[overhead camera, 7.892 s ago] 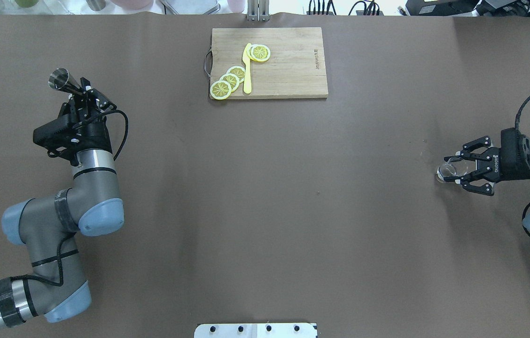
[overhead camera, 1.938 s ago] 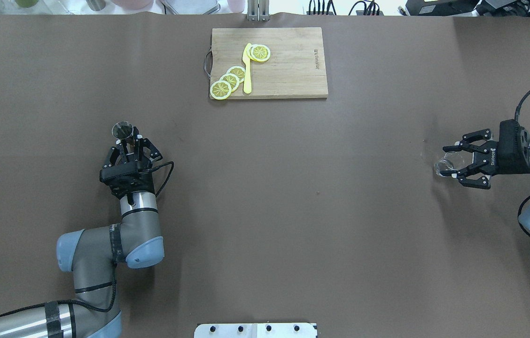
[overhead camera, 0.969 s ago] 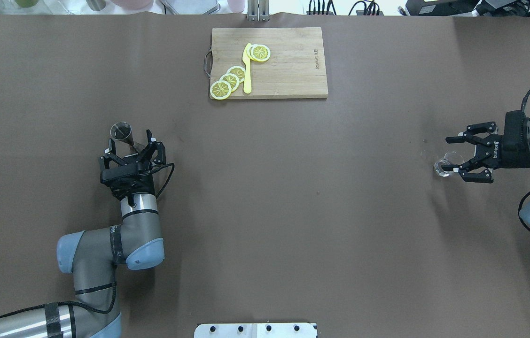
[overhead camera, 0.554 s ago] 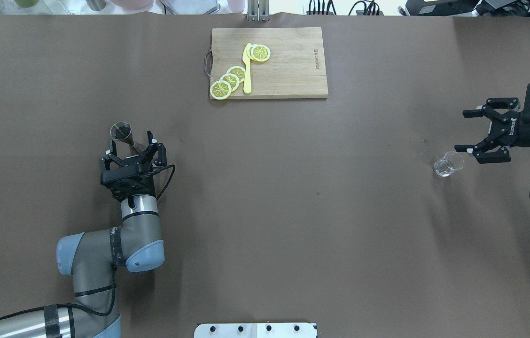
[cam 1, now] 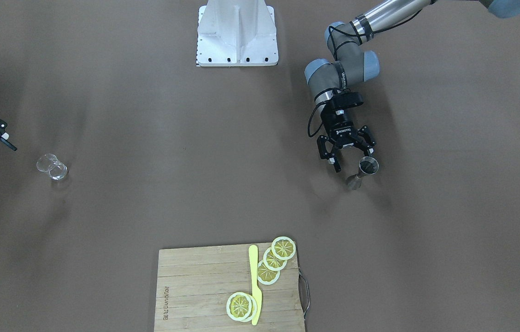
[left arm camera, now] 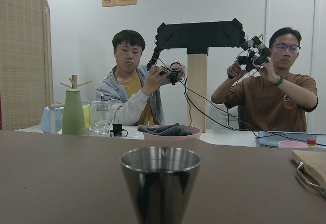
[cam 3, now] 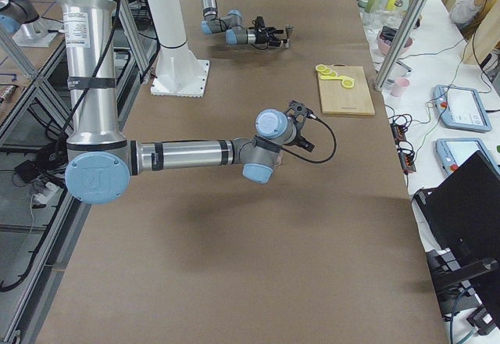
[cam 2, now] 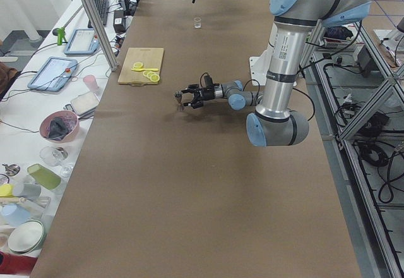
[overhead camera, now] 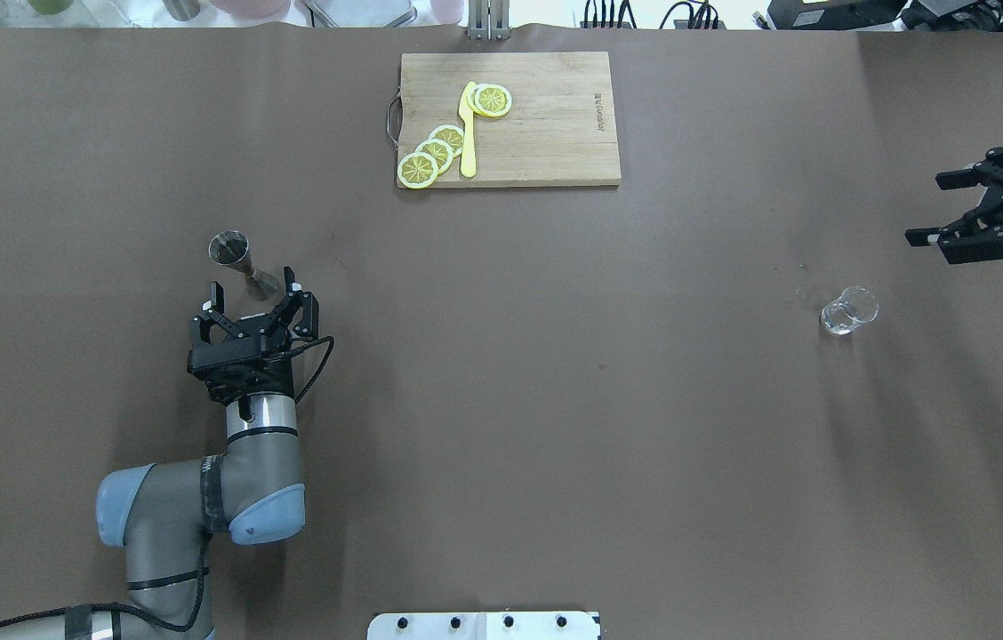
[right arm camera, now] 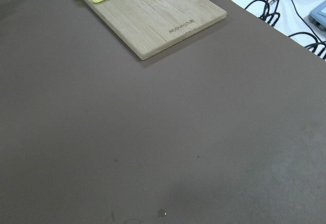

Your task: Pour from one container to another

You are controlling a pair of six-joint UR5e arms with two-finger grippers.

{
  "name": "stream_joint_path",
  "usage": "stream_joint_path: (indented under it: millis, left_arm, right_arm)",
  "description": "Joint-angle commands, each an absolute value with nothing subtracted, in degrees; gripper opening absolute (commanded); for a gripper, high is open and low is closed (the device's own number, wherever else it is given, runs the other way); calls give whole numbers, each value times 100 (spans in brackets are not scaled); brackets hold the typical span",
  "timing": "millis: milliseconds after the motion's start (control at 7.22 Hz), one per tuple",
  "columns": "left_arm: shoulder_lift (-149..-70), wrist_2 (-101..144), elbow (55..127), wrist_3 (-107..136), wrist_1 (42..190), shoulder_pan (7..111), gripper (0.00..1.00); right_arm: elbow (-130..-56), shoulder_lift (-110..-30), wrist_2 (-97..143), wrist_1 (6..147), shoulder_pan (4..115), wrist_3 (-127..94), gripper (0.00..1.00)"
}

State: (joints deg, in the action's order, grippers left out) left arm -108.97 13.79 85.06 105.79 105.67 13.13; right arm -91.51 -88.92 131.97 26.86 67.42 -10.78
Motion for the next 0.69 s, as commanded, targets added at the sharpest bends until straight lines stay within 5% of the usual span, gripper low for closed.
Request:
stream_joint_path:
  millis: [0, 554]
  left_arm:
    - [-10618, 1354, 8867, 10573, 10556, 1204, 100]
    - [-10040, 1275, 9770, 10512, 10521, 1003, 100]
  right_arm:
    - [-9509, -8851, 13035, 4920, 7126, -1090, 100]
    - [-9501, -8754, 12973, 7834, 7812, -1134, 100]
